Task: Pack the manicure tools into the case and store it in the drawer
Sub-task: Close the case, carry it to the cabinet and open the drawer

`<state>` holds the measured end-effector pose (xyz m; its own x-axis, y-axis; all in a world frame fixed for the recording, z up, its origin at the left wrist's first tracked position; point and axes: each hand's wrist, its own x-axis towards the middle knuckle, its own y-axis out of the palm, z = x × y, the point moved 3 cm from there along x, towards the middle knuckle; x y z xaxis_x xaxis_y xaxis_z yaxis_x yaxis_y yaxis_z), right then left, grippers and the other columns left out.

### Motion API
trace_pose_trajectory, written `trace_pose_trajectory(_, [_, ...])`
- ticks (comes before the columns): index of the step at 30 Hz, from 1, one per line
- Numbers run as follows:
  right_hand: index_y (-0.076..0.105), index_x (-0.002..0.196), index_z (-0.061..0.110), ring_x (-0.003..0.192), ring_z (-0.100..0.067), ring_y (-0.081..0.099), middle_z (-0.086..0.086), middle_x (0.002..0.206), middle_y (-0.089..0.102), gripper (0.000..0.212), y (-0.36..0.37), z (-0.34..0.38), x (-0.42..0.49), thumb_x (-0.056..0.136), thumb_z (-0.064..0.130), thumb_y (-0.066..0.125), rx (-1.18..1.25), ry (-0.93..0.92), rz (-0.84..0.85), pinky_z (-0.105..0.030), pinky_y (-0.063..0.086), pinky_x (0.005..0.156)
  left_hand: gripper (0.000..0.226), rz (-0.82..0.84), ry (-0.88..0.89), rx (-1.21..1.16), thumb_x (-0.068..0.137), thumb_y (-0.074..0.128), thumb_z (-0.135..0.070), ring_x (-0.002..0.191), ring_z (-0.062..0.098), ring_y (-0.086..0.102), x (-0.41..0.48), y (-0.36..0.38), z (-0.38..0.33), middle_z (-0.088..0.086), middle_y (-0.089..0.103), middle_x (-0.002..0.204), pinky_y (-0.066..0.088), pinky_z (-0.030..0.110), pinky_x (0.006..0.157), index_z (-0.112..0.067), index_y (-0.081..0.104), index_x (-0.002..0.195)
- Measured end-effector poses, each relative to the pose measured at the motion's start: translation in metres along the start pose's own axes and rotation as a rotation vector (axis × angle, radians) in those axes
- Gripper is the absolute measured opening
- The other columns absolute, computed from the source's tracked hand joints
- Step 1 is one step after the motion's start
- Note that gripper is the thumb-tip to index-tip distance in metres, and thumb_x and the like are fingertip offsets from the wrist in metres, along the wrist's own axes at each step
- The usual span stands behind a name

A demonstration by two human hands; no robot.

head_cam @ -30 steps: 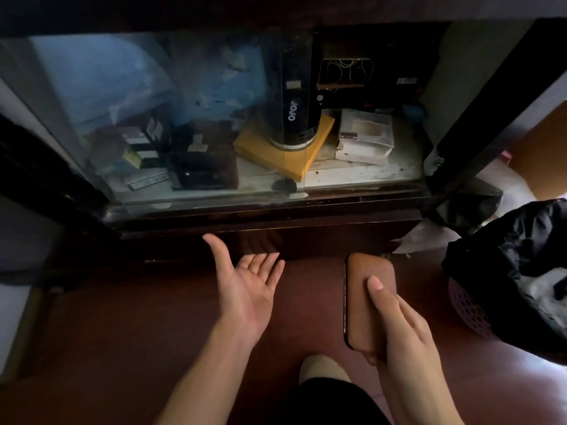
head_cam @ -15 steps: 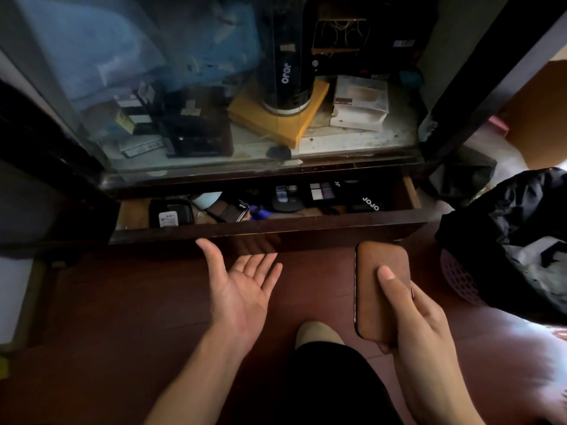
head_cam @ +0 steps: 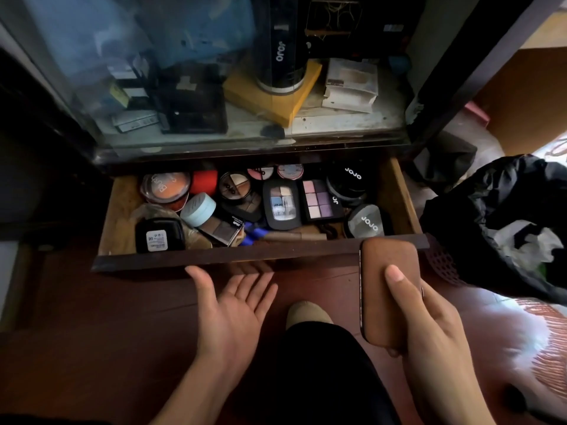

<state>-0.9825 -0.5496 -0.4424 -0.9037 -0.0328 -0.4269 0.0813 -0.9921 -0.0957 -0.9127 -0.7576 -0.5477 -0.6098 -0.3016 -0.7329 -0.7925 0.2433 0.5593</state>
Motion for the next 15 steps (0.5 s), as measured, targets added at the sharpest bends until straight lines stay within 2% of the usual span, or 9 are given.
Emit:
trace_pose_trajectory(2, [0.075,0.075,0.023,0.044,-0.002,0.053,0.008,0.053,0.057,0.047,-0.001,0.004,-0.001,0.073,0.07,0.069,-0.02,-0.018,0.021,-0.015,0.039,0.038,0.143,-0.004,-0.001,-0.006,0.056,0.051,-0.093,0.122,0.03,0.061,-0.002,-0.005,0.003,0.013,0.058,0.128,0.051,0.044,0.095,-0.004,0.014,0.162])
trace_pose_trajectory(5, [0.08,0.097,0.023,0.054,-0.004,0.061,0.002,0.064,0.066,0.064,0.002,0.013,0.0,0.071,0.081,0.072,-0.052,-0.066,0.07,-0.016,0.046,0.045,0.145,-0.005,-0.021,-0.047,0.055,0.052,-0.093,0.123,0.032,0.061,-0.002,-0.008,0.003,0.015,0.058,0.126,0.051,0.046,0.096,-0.004,0.013,0.162])
trace_pose_trajectory(6, [0.079,0.098,0.023,0.057,-0.003,0.062,0.003,0.067,0.067,0.066,0.003,0.016,0.003,0.073,0.083,0.069,-0.07,-0.106,0.079,-0.016,0.048,0.047,0.145,-0.002,-0.031,-0.058,0.054,0.052,-0.093,0.124,0.033,0.06,-0.003,-0.008,0.002,0.015,0.058,0.127,0.05,0.046,0.097,-0.004,0.013,0.162])
trace_pose_trajectory(9, [0.072,0.097,0.017,0.064,0.001,0.058,0.012,0.074,0.065,0.051,0.011,0.033,0.019,0.094,0.066,0.058,-0.157,-0.26,0.147,-0.009,0.048,0.055,0.143,0.014,-0.04,-0.033,0.054,0.048,-0.094,0.127,0.034,0.06,-0.002,-0.009,-0.001,0.016,0.058,0.131,0.05,0.046,0.098,-0.004,0.018,0.161])
trace_pose_trajectory(12, [0.069,0.095,0.023,0.061,0.007,0.057,0.018,0.07,0.065,0.03,0.031,0.058,0.044,0.104,0.05,0.061,-0.258,-0.414,0.311,-0.006,0.045,0.053,0.142,0.017,0.005,0.042,0.056,0.042,-0.093,0.123,0.034,0.064,0.002,-0.017,-0.008,0.018,0.06,0.132,0.051,0.044,0.097,-0.001,0.017,0.161])
trace_pose_trajectory(15, [0.071,0.098,0.027,0.067,0.001,0.061,0.0,0.075,0.07,0.035,0.06,0.08,0.073,0.097,0.062,0.064,-0.432,-0.514,0.486,-0.014,0.047,0.06,0.139,0.001,0.073,0.094,0.055,0.043,-0.091,0.117,0.035,0.07,0.006,-0.026,-0.02,0.021,0.061,0.134,0.053,0.043,0.095,-0.004,0.019,0.161])
